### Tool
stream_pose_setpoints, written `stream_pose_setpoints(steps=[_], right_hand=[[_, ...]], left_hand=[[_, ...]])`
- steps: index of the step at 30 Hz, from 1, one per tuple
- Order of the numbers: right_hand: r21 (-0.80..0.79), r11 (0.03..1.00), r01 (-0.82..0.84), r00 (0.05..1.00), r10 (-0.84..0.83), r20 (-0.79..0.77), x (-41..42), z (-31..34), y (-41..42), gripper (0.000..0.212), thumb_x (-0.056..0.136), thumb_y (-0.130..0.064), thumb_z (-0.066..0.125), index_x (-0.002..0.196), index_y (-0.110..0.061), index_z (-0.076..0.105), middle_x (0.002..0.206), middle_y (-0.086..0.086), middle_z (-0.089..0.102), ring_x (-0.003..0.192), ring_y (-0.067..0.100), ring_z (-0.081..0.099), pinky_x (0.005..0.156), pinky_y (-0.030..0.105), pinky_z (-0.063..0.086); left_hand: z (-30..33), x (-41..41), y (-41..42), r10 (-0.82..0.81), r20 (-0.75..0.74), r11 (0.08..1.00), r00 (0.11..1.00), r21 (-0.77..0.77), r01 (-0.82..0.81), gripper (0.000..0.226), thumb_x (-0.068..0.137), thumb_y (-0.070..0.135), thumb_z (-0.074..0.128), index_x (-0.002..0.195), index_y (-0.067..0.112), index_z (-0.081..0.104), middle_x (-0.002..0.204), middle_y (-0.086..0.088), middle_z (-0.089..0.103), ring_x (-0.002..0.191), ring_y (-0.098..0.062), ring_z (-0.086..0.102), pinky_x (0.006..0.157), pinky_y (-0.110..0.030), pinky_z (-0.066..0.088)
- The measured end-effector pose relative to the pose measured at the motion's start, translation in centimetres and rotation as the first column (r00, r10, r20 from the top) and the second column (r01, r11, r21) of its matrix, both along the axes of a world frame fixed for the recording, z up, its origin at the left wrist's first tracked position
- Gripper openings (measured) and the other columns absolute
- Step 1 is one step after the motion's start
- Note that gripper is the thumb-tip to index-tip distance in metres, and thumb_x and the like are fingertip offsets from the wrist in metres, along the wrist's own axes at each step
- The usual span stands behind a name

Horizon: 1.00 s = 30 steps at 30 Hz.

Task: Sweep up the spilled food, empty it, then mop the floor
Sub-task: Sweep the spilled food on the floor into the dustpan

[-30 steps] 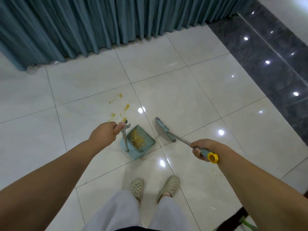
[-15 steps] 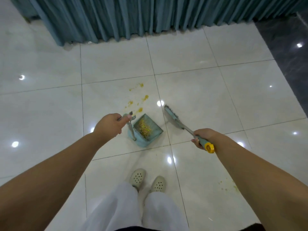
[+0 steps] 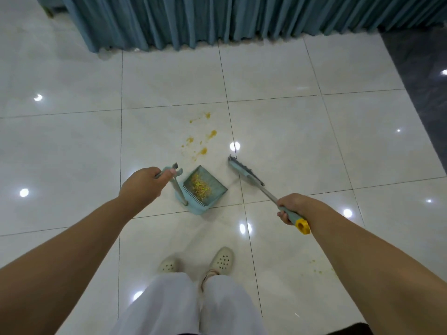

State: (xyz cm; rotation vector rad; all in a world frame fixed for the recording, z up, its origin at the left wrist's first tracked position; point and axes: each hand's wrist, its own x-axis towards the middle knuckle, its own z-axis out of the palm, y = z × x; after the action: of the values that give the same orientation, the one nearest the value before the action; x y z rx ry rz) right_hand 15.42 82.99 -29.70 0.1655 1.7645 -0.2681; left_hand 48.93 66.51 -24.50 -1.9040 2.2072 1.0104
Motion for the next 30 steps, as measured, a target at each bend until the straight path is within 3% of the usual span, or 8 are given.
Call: stream_pose_setpoints(steps=[8,15,23,27,30], right_hand=[[0.072,0.997,0.040,0.999,-0.039,-0.014,6.4,1.5,1.4,0.022,0.098,-0.017,0.046,0.082,-0.001,0.045,0.065,0.010,0.046,0.022,0.013,0.038,0.030,0.012,0.036],[0.093,0.983,0.159,0.987,-0.160,-0.002,15.4,1.1,3.7,0.023,0.098,-0.018,0.046,0.085,0.001,0.047,0.060,0.010,0.046,0.024,0.012,0.038,0.030,0.013,0.037],[0.085,0.949,0.302,0.953,-0.301,-0.027,25.2,1.5,6.7,0.023,0.098,-0.018,0.047,0.085,0.000,0.048,0.061,0.010,0.046,0.022,0.013,0.038,0.029,0.013,0.036],[0.107,0.943,0.314,0.949,-0.312,-0.034,28.6,1.8,8.6,0.019,0.097,-0.018,0.048,0.089,0.000,0.048,0.063,0.010,0.047,0.035,0.013,0.040,0.031,0.014,0.038],[0.072,0.932,0.355,0.935,-0.355,-0.005,30.2,2.1,10.2,0.017,0.098,-0.016,0.046,0.093,0.000,0.047,0.066,0.011,0.047,0.030,0.012,0.040,0.030,0.014,0.037]], left_hand=[[-0.2,4.4,-0.5,-0.034,-0.056,0.997,0.998,0.072,0.038,0.056,0.089,0.060,0.040,0.074,0.009,0.058,0.057,-0.001,0.057,0.051,-0.017,0.051,0.057,-0.028,0.040],[-0.5,10.0,-1.2,-0.212,-0.021,0.970,0.977,0.115,0.213,0.055,0.088,0.061,0.042,0.073,0.011,0.056,0.058,-0.003,0.056,0.048,-0.015,0.048,0.052,-0.027,0.035],[-1.5,15.6,-0.4,-0.398,0.002,0.914,0.917,0.090,0.396,0.054,0.088,0.062,0.039,0.070,0.013,0.052,0.064,-0.005,0.057,0.057,-0.017,0.051,0.053,-0.028,0.033],[-1.9,17.1,0.5,-0.449,0.010,0.892,0.893,0.064,0.448,0.061,0.089,0.062,0.038,0.078,0.005,0.058,0.065,-0.006,0.056,0.058,-0.017,0.050,0.053,-0.029,0.032],[-2.0,17.5,1.2,-0.491,0.015,0.871,0.871,0.043,0.490,0.064,0.088,0.064,0.037,0.081,0.004,0.060,0.064,-0.005,0.057,0.058,-0.017,0.051,0.053,-0.028,0.033]])
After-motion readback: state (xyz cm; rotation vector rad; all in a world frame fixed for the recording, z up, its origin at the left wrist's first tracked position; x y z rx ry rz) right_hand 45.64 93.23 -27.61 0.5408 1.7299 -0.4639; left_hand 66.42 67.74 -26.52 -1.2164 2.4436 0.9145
